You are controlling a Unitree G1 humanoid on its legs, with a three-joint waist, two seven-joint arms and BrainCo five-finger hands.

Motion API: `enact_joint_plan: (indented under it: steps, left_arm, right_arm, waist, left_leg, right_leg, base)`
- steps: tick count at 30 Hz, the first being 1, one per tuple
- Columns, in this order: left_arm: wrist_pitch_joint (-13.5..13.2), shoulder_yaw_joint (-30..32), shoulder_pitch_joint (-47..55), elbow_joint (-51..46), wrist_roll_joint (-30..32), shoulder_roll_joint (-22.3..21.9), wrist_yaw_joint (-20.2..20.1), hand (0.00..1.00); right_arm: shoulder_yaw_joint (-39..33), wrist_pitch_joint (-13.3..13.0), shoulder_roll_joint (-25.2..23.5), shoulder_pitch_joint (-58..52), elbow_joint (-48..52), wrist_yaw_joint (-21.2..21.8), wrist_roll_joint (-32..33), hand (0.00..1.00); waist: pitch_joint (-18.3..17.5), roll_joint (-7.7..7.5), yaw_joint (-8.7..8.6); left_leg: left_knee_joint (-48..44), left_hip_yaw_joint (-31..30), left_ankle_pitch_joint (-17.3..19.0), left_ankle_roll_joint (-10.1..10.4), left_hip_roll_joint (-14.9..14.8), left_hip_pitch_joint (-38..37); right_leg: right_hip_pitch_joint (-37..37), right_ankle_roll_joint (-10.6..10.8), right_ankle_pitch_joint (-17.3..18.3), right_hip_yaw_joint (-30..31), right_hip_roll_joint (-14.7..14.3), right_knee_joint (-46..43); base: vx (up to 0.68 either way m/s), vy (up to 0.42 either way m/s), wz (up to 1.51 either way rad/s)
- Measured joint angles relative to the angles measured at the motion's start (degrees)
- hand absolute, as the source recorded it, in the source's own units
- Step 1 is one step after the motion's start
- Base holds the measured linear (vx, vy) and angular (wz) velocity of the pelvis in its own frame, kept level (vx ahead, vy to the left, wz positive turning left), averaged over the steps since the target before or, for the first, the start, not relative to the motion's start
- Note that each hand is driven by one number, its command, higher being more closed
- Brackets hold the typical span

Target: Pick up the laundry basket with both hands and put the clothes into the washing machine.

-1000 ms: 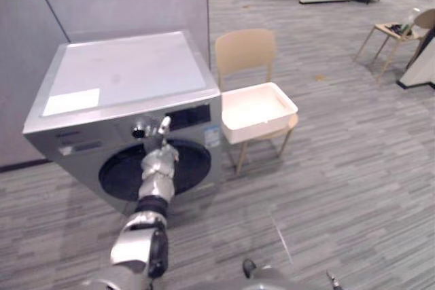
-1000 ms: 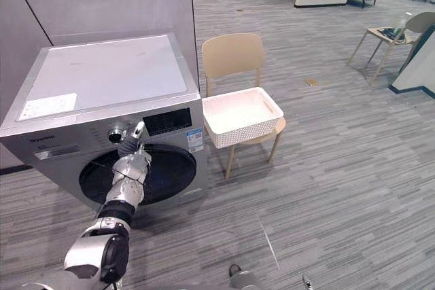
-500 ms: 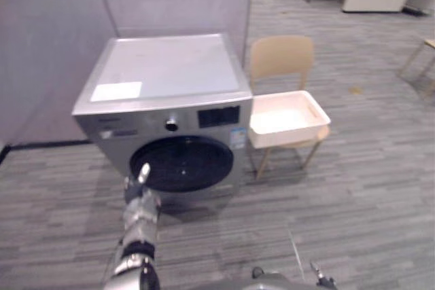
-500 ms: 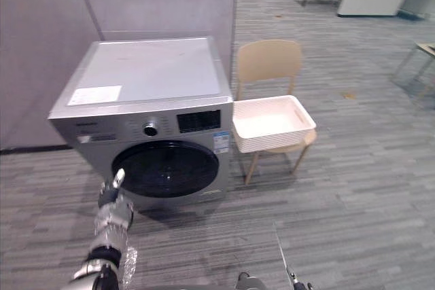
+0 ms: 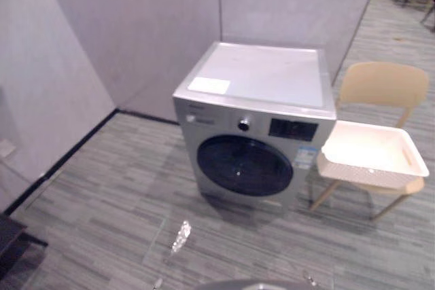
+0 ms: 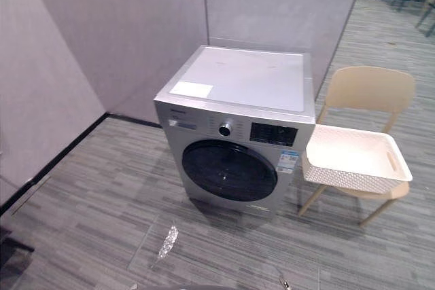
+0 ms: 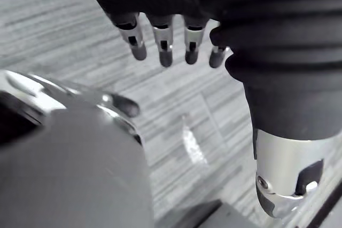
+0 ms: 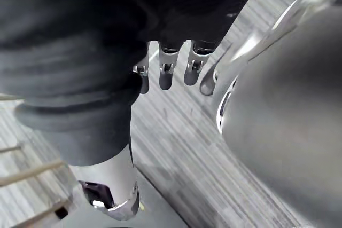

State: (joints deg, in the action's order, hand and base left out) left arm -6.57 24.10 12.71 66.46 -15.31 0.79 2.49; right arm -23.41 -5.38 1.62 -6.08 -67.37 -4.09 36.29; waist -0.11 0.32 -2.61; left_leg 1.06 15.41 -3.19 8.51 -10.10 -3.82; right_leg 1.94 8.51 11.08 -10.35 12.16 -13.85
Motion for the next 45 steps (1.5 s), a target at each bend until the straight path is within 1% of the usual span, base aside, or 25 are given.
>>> enact_joint_plan:
  steps: [3,5,6,7,8,9,10,12,13,15,17,23,25,26,27,29,30,33,35,36,38,39,40,42,45]
  left_arm:
    - [0.02,-1.35,-0.52,-0.02,0.15,0.58,0.09,0.00]
    - [-0.02,-1.50,-0.42,-0.33,-1.18,0.06,0.30,0.00]
    - [-0.13,-1.06,-0.25,-1.29,-3.24,-0.38,0.41,0.00]
    - [-0.19,-0.89,-0.27,-1.78,-4.20,-0.36,0.40,0.00]
    - [-0.27,-0.77,-0.21,-3.55,-6.74,-0.13,0.68,0.00]
    - [-0.47,-0.63,-0.20,-5.06,-9.28,-0.37,1.41,0.00]
    - [-0.67,-0.61,-0.19,-5.65,-10.20,-0.37,1.43,0.00]
    - [-1.48,-2.03,-0.44,-6.91,-11.75,-1.11,1.35,0.00]
    - [-1.58,-3.48,-0.38,-7.04,-11.57,-1.60,1.28,0.00]
    - [-1.51,-4.08,-0.26,-6.80,-11.17,-1.81,1.19,0.00]
    - [-1.57,-2.45,-0.41,-6.31,-10.75,-2.34,1.21,0.00]
    - [-0.68,1.78,0.09,-4.84,-8.44,-2.89,1.27,0.00]
    - [-0.58,0.24,-0.31,-4.82,-8.60,-2.79,1.24,0.00]
    - [-0.63,-2.58,-0.56,-4.90,-8.59,-1.50,1.13,0.00]
    - [-0.64,-5.06,-1.62,-5.18,-8.66,-0.13,1.16,0.00]
    - [-0.85,-6.74,-3.00,-5.48,-8.73,1.15,1.14,0.00]
    - [-0.90,-7.87,-4.60,-5.88,-8.70,1.16,1.18,0.00]
    - [-1.24,-8.77,-6.19,-8.06,-8.58,0.37,0.36,0.00]
    - [-1.51,-8.80,-7.01,-8.02,-8.57,-0.38,0.07,0.00]
    - [-1.74,-8.77,-7.43,-8.08,-8.40,-0.94,0.01,0.00]
    - [-2.30,-8.71,-7.54,-8.08,-6.81,-1.74,-0.08,0.00]
    - [-2.64,-8.52,-7.70,-8.37,-6.27,-1.92,-0.14,0.00]
    - [-2.54,-7.66,-7.23,-8.01,-5.93,-3.08,-0.15,0.00]
    - [-2.54,-6.11,-6.47,-7.88,-5.47,-4.11,0.04,0.00]
    - [-2.44,-1.79,-6.48,-7.82,-7.00,-5.10,0.22,0.00]
  right_arm:
    - [2.86,-0.39,0.71,1.97,-0.98,-0.29,0.11,0.00]
    - [5.17,-0.83,1.67,2.34,-0.88,-0.28,-0.12,0.00]
    - [6.51,-0.95,2.15,2.26,-0.84,-0.55,-0.32,0.00]
    - [6.78,-0.99,2.15,2.37,-0.83,-0.70,-0.38,0.00]
    - [8.13,-1.00,2.18,1.73,-0.85,-1.03,-0.35,0.00]
    - [8.84,-1.00,2.20,1.18,-0.86,-1.37,-0.37,0.00]
    - [8.91,-0.98,1.97,1.06,-0.85,-1.59,-0.38,0.00]
    - [8.72,-0.95,2.72,1.78,-0.40,-2.31,-0.79,0.00]
    - [8.77,-0.96,3.16,2.20,0.77,-2.28,-1.19,0.00]
    - [8.84,-0.96,3.22,2.99,1.41,-2.18,-1.63,0.00]
    - [8.74,-0.82,2.24,4.70,1.49,-2.20,-2.48,0.00]
    - [8.69,-0.82,-0.50,6.34,1.64,-2.03,-3.05,0.00]
    - [7.85,-0.72,-0.57,5.43,2.84,-1.74,-3.41,0.00]
    - [6.41,-0.74,-0.59,4.57,3.93,-1.19,-4.06,0.00]
    - [5.81,-0.57,-0.82,3.80,4.71,-1.02,-5.39,0.00]
    - [5.24,-0.48,-1.30,2.35,4.92,-1.07,-5.61,0.00]
    - [5.04,-0.25,-1.69,1.67,4.92,-1.21,-5.61,0.00]
    - [4.27,-0.34,-2.63,1.58,6.36,-1.32,-5.49,0.00]
    - [4.67,-0.44,-2.60,1.60,7.19,-1.28,-5.43,0.00]
    - [6.00,-0.45,-2.49,1.58,7.03,-1.27,-5.38,0.00]
    - [8.21,-0.68,-2.31,1.52,6.45,-1.22,-5.32,0.00]
    - [8.91,-0.73,-2.13,1.63,5.03,-1.29,-5.26,0.00]
    - [10.36,-0.71,-0.43,1.83,4.14,-1.32,-4.79,0.00]
    - [10.63,-0.62,0.98,2.45,3.02,-1.50,-4.73,0.00]
    - [11.09,2.60,2.21,3.68,1.12,-1.46,-3.22,0.00]
  waist:
    - [2.62,0.22,0.42]
    - [3.48,1.51,0.50]
    - [4.06,1.89,0.54]
    - [4.77,1.95,0.51]
    - [5.91,0.88,0.67]
    - [6.35,0.16,1.70]
    - [6.66,-0.29,1.95]
    - [7.06,-0.14,2.65]
    - [7.16,1.31,3.60]
    - [6.90,2.35,3.73]
    - [6.22,1.62,3.88]
    - [4.18,0.27,5.42]
    - [3.80,0.36,5.09]
    - [3.49,-0.22,4.63]
    - [3.22,-1.77,3.66]
    - [3.23,-2.41,3.28]
    - [3.24,-3.30,3.27]
    - [3.47,-3.20,2.09]
    - [3.58,-2.94,1.65]
    - [3.56,-2.76,1.52]
    - [3.43,-2.92,1.19]
    - [2.67,-3.41,1.45]
    - [1.87,-1.44,1.66]
    - [0.87,0.51,2.12]
    - [0.92,1.14,2.61]
  left_leg:
    - [-5.80,-3.01,2.06,0.35,-2.04,1.80]
    - [-13.50,-4.79,5.59,0.29,-5.96,5.27]
    - [-18.24,-6.17,6.65,-1.07,-8.00,7.70]
    - [-22.12,-7.54,6.73,-3.63,-8.34,9.75]
    - [-30.63,-9.81,4.49,-10.75,-8.19,14.62]
    - [-35.32,-12.32,0.35,-12.35,-7.39,18.10]
    - [-36.57,-13.55,-1.29,-10.95,-6.97,19.20]
    - [-40.75,-13.27,4.02,-5.10,-1.88,22.27]
    - [-36.18,-10.37,6.13,-5.37,0.47,20.91]
    - [-28.24,-5.77,8.99,-6.76,0.52,18.18]
    - [-18.46,-0.78,7.91,-7.98,2.31,15.71]
    - [-20.23,0.15,13.53,-10.45,7.52,14.74]
    - [-18.47,-1.51,14.58,-11.40,9.98,11.55]
    - [-17.59,-3.41,15.04,-12.14,12.09,9.28]
    - [-17.53,-5.94,15.61,-13.00,14.12,7.24]
    - [-17.93,-9.73,16.32,-14.37,15.58,4.60]
    - [-18.33,-13.36,16.99,-14.87,15.59,2.84]
    - [-16.88,-20.04,17.35,-14.44,14.21,-0.08]
    - [-16.63,-23.57,18.02,-13.86,13.79,-1.15]
    - [-15.78,-25.78,18.62,-12.83,13.13,-2.32]
    - [-16.77,-30.10,20.82,-11.54,13.01,-2.57]
    - [-18.14,-32.68,22.65,-10.30,13.06,-2.58]
    - [-19.70,-34.39,23.66,-9.16,10.66,-2.09]
    - [-20.05,-33.78,23.03,-8.08,7.55,-1.97]
    - [-26.76,-34.92,21.24,-5.09,5.52,1.05]
  right_leg:
    - [0.78,-1.37,2.51,-1.15,-0.94,-3.78]
    - [0.91,-2.13,3.59,-0.92,-4.20,-4.22]
    - [0.79,-3.39,4.34,-0.36,-5.93,-4.63]
    - [0.70,-3.97,4.63,-0.47,-6.28,-5.24]
    - [0.56,-4.59,4.99,-0.61,-6.03,-6.41]
    - [0.57,-4.86,5.00,-0.61,-5.89,-6.35]
    - [0.46,-5.10,4.92,-0.61,-5.79,-6.28]
    - [-0.33,-5.41,4.74,-1.17,-4.70,-5.99]
    - [-1.13,-5.54,4.60,-1.09,-4.67,-5.22]
    - [-1.67,-5.22,4.25,-0.99,-5.39,-3.48]
    - [-2.36,-3.87,1.52,-0.31,-3.89,-0.27]
    - [1.46,-0.14,0.00,-0.50,1.35,2.62]
    - [-0.82,0.26,0.27,-0.11,3.75,-8.71]
    - [-5.08,-0.65,-0.86,2.22,6.04,-21.81]
    - [-9.37,-3.14,-5.86,6.12,7.30,-33.95]
    - [-13.04,-3.94,-9.21,10.20,6.34,-45.27]
    - [-16.78,-3.23,-6.81,12.24,2.59,-51.82]
    - [-23.99,-4.24,-1.99,12.09,-3.56,-47.32]
    - [-24.88,-4.10,-1.08,13.47,-5.77,-36.73]
    - [-23.07,-4.11,-1.48,16.95,-7.87,-24.47]
    - [-19.91,-4.44,-4.12,21.90,-9.10,-10.04]
    - [-18.83,-3.34,-8.93,21.81,-8.96,-7.76]
    - [-17.81,-2.80,-7.94,18.07,-9.74,-8.25]
    - [-17.13,-4.71,-6.41,14.64,-11.35,-8.14]
    - [-14.41,-7.08,-4.50,10.13,-12.80,-7.28]
  base:
    - [-0.13,-0.116,0.38]
    - [-0.13,-0.146,0.01]
    - [-0.09,-0.092,0.06]
    - [-0.10,-0.067,0.10]
    - [-0.13,-0.118,0.10]
    - [-0.11,-0.128,0.03]
    - [-0.07,-0.092,0.09]
    - [-0.02,0.055,0.16]
    - [0.02,0.128,0.01]
    - [0.07,0.115,0.09]
    - [0.17,0.112,0.30]
    - [0.22,0.152,0.06]
    - [0.23,0.158,0.55]
    - [0.28,0.176,1.11]
    - [0.35,0.194,1.25]
    - [0.33,0.062,1.29]
    - [0.35,-0.021,1.24]
    - [0.36,-0.096,1.24]
    - [0.30,-0.150,1.08]
    - [0.23,-0.170,1.10]
    - [0.32,-0.283,1.28]
    - [0.42,-0.388,1.31]
    - [0.36,-0.320,1.10]
    - [0.37,-0.309,0.76]
    - [0.29,-0.285,0.55]
